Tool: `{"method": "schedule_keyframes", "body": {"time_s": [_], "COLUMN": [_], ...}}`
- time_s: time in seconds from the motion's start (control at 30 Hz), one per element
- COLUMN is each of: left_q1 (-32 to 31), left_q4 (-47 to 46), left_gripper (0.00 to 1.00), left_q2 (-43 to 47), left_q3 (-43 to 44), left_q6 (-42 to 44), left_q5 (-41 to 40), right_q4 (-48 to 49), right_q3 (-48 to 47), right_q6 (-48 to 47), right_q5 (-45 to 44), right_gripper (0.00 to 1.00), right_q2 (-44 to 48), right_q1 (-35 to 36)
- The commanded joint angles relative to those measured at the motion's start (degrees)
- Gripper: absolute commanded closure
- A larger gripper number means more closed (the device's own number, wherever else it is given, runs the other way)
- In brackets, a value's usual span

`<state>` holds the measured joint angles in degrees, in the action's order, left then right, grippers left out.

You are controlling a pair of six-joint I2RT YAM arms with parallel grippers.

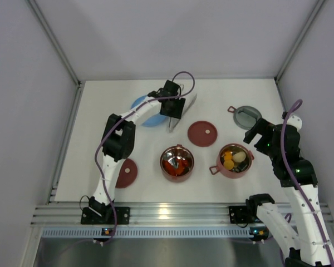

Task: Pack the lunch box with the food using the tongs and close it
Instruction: Place the clamp at the center of the board, then pick up the box lid from the center of the board.

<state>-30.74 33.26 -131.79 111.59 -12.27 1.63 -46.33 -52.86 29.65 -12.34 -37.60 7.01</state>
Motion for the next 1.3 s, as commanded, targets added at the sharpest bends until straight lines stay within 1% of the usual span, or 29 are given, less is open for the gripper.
{"method": "schedule_keyframes", "body": {"time_s": [0.0, 0.27, 0.33, 0.4, 0.6, 0.73, 0.87, 1.0, 1.27], "left_q1": [-1.42, -1.95, -2.39, -2.83, -6.69, -10.12, -11.44, -12.67, -12.68], "left_q4": [-3.37, -3.28, -3.55, -3.99, -2.41, -2.67, -2.40, -2.49, -3.02], "left_gripper": [0.37, 0.34, 0.34, 0.34, 0.38, 0.41, 0.44, 0.45, 0.46], "left_q2": [1.62, 3.37, 4.16, 5.75, 8.30, 9.18, 7.07, 4.70, 0.31], "left_q3": [2.49, 3.20, 2.85, 2.32, 1.35, -2.07, -2.87, -2.43, -0.85], "left_q6": [2.60, 3.83, 4.45, 5.24, 7.26, 6.30, 4.45, 3.84, 2.34], "left_q5": [-0.31, -1.10, -4.16, -4.44, -2.16, -1.98, -1.98, -2.59, -5.06], "right_q4": [1.32, 0.97, 0.97, 0.89, 1.06, 1.41, 1.41, 1.15, 1.06], "right_q3": [-0.31, -0.31, -0.31, -0.31, -0.14, 0.21, 0.65, 0.83, 1.53], "right_q6": [-0.03, -0.21, -0.29, -0.21, 0.23, 0.67, 0.94, 0.85, 0.59], "right_q5": [0.03, -0.23, -0.32, -0.49, -0.76, -0.67, -0.58, -0.76, -1.20], "right_gripper": [0.01, 0.01, 0.01, 0.00, 0.01, 0.01, 0.01, 0.01, 0.01], "right_q2": [0.43, 0.60, 0.69, 0.60, 0.52, 0.43, 0.60, 1.22, 1.57], "right_q1": [-0.59, -0.59, -0.59, -0.59, -0.59, -0.59, -0.59, -0.59, -0.59]}}
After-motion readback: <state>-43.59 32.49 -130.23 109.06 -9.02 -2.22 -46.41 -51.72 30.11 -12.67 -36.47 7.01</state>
